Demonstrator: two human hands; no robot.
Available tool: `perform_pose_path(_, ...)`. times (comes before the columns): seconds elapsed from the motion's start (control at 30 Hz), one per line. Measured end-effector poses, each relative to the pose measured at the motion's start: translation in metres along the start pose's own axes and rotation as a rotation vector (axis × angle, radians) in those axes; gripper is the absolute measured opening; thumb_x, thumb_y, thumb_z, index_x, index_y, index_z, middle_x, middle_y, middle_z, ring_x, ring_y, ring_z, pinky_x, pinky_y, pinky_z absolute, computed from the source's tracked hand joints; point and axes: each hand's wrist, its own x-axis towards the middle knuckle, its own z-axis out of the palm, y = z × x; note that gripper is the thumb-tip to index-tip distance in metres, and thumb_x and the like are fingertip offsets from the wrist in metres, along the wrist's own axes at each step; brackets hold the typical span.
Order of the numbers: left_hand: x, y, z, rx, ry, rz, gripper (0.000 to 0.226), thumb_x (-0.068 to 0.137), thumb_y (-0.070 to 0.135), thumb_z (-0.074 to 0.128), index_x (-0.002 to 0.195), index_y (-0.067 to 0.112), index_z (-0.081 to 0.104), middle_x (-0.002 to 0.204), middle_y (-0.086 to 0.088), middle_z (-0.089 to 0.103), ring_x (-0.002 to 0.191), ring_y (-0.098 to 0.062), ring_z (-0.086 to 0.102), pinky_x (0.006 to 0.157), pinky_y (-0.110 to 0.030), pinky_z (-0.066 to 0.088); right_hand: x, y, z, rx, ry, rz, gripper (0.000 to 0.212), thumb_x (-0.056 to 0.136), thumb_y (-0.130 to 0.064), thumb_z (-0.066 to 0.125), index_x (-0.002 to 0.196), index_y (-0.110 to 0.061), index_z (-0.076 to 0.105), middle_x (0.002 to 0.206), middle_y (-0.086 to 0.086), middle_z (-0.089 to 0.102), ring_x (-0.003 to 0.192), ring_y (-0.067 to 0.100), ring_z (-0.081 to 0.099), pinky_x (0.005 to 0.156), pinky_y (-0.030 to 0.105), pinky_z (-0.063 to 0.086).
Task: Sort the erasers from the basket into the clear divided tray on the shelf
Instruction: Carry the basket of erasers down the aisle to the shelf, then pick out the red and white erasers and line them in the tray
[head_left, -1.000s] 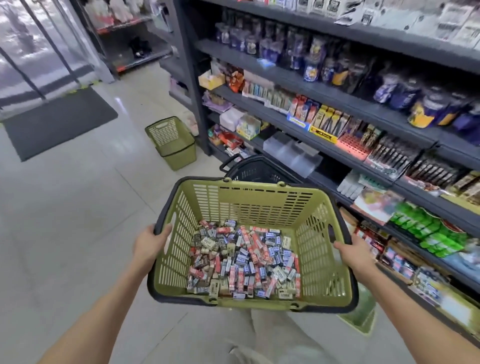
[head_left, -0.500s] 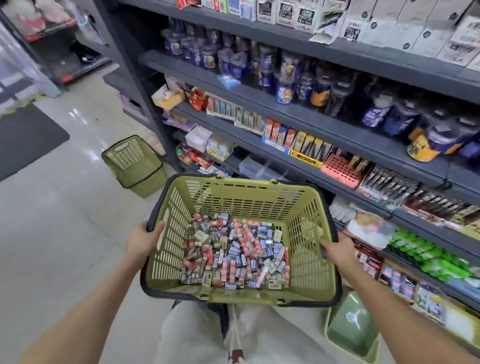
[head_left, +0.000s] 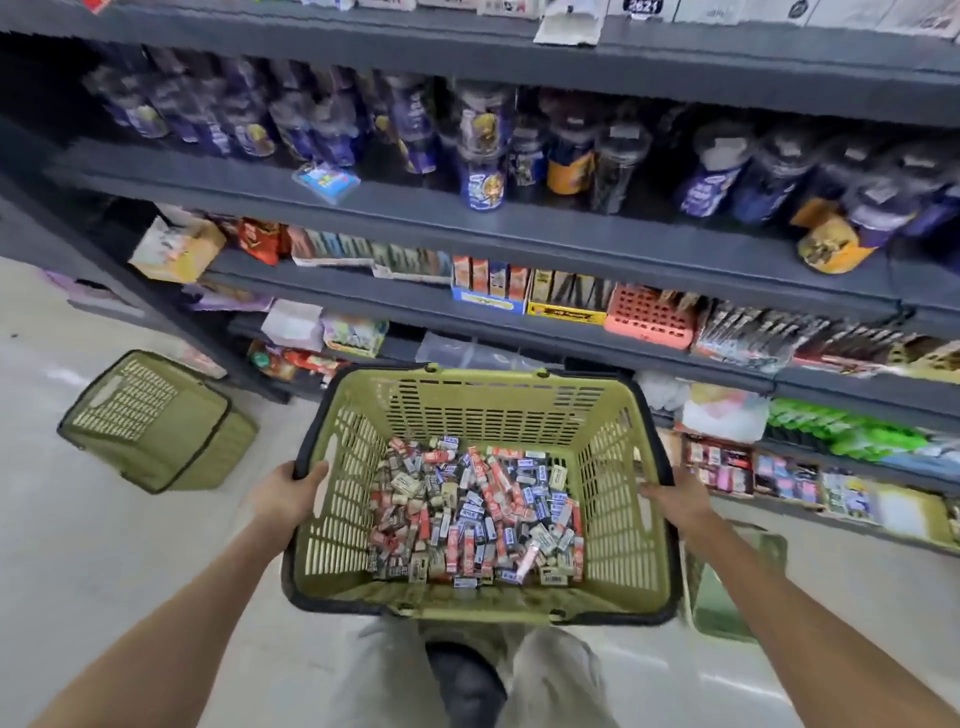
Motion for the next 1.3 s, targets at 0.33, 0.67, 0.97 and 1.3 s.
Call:
perform_pose_path(0.33, 0.128, -0.002, 0.047, 0.112, -0.216, 0.196, 0.038, 0.095, 0.037, 0.052, 0.1, 0.001, 0.06, 0.088, -0.017, 0.065, 0.085, -0.036, 0.061, 0.076, -0.041, 0.048, 0.036, 0.022, 0.071, 0.066, 0.116, 0.167, 0.035, 0.081, -0.016, 0.069, 0.115, -0.008, 0.062, 0.089, 0.005, 0.064, 0.071, 0.018, 0.059, 0.069, 0.027, 0.046)
perform_pose_path(0.67, 0.212, -0.058, 0.147, 0.118, -0.14, 0.252, 0.039, 0.093, 0.045, 0.052, 0.087, 0.007, 0.058, 0.073, -0.014, 0.062, 0.073, -0.034, 0.06, 0.064, -0.039, 0.046, 0.135, 0.062, 0.114, -0.044, -0.051, 0.106, 0.019, 0.078, -0.008, 0.068, 0.095, -0.004, 0.06, 0.086, 0.021, 0.066, 0.078, 0.034, 0.064, 0.078, 0.049, 0.055)
perform_pose_path(0.97, 0.284, -0.094, 0.207, -0.008, -0.375, 0.186, 0.027, 0.086, 0.039, 0.066, 0.091, 0.013, 0.066, 0.066, -0.003, 0.073, 0.06, -0.021, 0.07, 0.053, -0.03, 0.052, 0.209, 0.117, 0.152, -0.216, -0.234, 0.017, 0.021, 0.074, -0.009, 0.072, 0.093, -0.002, 0.064, 0.077, 0.017, 0.072, 0.071, 0.036, 0.068, 0.057, 0.035, 0.053)
perform_pose_path(1.3, 0.329, -0.101, 0.227, 0.296, -0.293, 0.491, 0.041, 0.077, 0.03, 0.077, 0.042, 0.015, 0.06, 0.039, -0.005, 0.056, 0.034, -0.011, 0.049, 0.034, -0.017, 0.031, 0.221, 0.128, 0.164, -0.348, -0.287, -0.078, 0.022, 0.079, -0.013, 0.072, 0.096, -0.004, 0.061, 0.08, 0.021, 0.072, 0.048, 0.023, 0.061, 0.041, 0.024, 0.047)
